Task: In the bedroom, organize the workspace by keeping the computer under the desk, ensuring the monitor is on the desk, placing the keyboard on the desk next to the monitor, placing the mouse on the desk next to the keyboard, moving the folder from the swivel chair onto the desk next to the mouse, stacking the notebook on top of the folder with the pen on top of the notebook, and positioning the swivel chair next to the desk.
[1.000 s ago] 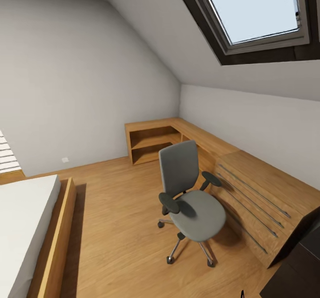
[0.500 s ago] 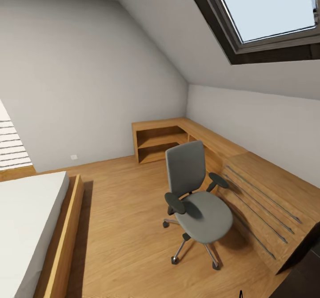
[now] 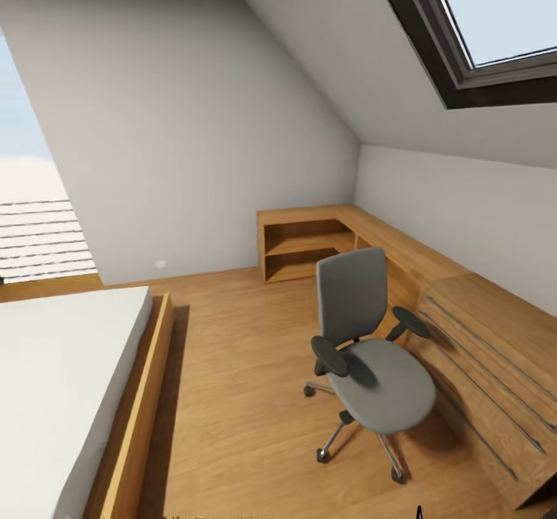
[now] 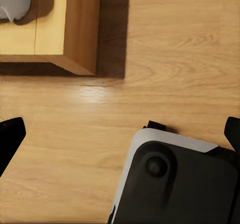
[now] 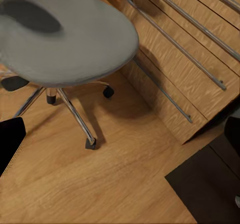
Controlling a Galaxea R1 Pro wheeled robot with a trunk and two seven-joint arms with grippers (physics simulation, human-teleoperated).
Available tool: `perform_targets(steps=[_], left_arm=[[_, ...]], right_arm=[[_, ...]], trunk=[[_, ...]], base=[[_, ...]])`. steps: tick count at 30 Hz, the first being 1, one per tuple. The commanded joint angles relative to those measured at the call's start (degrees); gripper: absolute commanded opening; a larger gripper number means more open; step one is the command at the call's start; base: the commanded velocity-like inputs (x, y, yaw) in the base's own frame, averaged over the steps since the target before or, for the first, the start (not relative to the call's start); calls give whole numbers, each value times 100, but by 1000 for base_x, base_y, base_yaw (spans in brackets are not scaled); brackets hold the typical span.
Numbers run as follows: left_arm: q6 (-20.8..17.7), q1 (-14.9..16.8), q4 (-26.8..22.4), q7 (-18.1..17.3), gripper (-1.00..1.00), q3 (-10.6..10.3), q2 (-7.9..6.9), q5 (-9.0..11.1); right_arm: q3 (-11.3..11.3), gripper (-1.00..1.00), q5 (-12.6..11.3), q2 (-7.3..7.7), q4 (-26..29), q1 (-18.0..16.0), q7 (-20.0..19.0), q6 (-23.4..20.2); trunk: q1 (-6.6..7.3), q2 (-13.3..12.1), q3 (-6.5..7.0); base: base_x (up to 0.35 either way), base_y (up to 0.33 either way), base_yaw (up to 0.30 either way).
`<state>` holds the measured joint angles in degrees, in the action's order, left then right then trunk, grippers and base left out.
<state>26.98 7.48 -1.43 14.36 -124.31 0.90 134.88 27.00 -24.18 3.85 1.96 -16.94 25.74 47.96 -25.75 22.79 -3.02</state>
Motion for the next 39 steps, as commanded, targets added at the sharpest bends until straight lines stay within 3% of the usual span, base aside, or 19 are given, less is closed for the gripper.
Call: perform_targets(steps=[1,21,39], left_arm=[[21,8,-15,51,100,-46,-2,12],[26,8,-15,50,100,-49,-2,12],[35,8,-15,49,100,-54,-2,12]], right_arm=[[51,100,-25,2,6,-2,33,3],[59,100,-25,-10,6,-2,28,-6],[38,100,-34,3,6,-2,-122,-6]], trunk=[[-3,13,-17],[-3,13,-124],[-3,13,-191]], base=[[0,0,249],[30,0,222],[273,0,106]])
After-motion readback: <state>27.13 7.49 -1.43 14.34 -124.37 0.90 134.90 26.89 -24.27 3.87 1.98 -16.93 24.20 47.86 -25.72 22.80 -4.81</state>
